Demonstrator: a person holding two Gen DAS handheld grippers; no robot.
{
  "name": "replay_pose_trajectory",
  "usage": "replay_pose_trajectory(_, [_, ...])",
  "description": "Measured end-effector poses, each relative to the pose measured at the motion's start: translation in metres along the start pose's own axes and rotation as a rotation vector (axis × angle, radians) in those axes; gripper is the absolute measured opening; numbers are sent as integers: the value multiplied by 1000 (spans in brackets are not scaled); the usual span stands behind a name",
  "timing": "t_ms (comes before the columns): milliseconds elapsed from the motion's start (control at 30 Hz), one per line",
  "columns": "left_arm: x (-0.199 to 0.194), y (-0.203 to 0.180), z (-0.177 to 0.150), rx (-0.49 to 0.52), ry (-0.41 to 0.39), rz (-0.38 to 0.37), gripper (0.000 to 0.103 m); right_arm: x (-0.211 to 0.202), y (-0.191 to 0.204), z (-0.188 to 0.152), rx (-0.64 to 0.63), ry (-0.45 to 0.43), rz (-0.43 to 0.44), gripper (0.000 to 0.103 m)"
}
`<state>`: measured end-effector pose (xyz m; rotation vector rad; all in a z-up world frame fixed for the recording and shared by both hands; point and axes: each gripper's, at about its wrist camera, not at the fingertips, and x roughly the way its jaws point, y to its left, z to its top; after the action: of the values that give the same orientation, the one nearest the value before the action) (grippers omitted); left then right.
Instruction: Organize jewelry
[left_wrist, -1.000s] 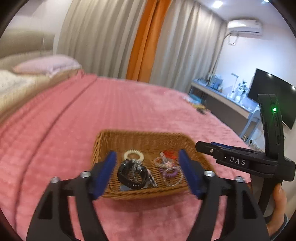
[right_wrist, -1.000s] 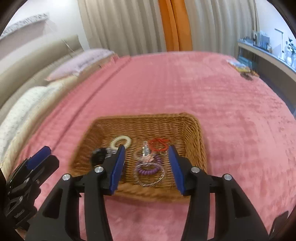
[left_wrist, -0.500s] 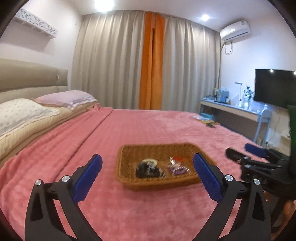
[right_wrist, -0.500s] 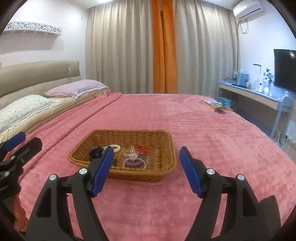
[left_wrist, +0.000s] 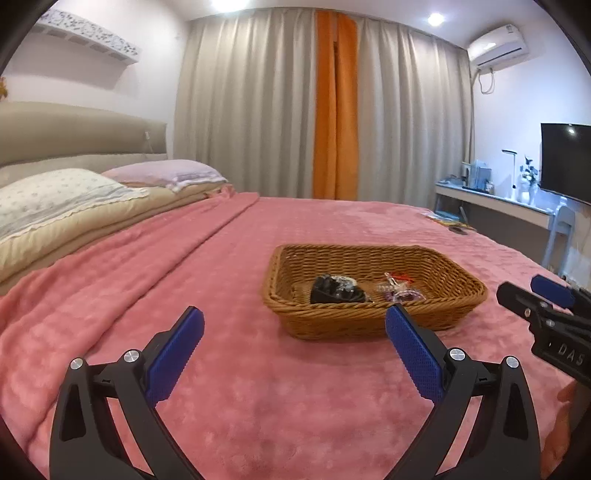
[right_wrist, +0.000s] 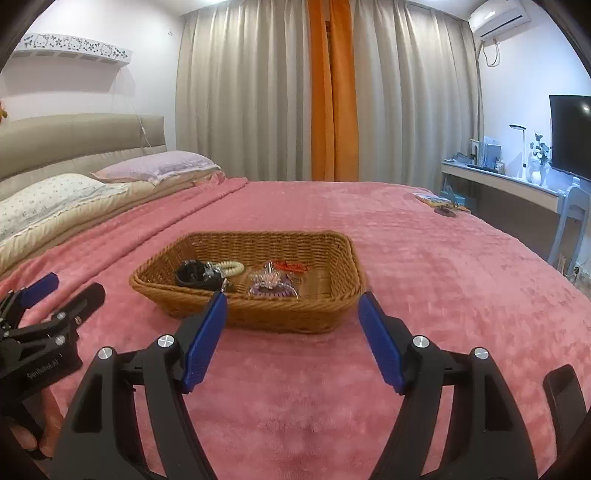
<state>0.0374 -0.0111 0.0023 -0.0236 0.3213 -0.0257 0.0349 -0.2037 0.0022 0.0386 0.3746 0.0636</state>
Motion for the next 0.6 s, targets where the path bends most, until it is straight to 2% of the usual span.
replay_pose_trajectory(267, [0, 1, -7, -4, 2, 17, 95, 4, 1, -6, 3, -3, -13, 73])
replay_pose_trajectory(600, [-4, 3, -6, -19, -7, -23, 95, -1, 4, -9, -12, -30, -6, 76])
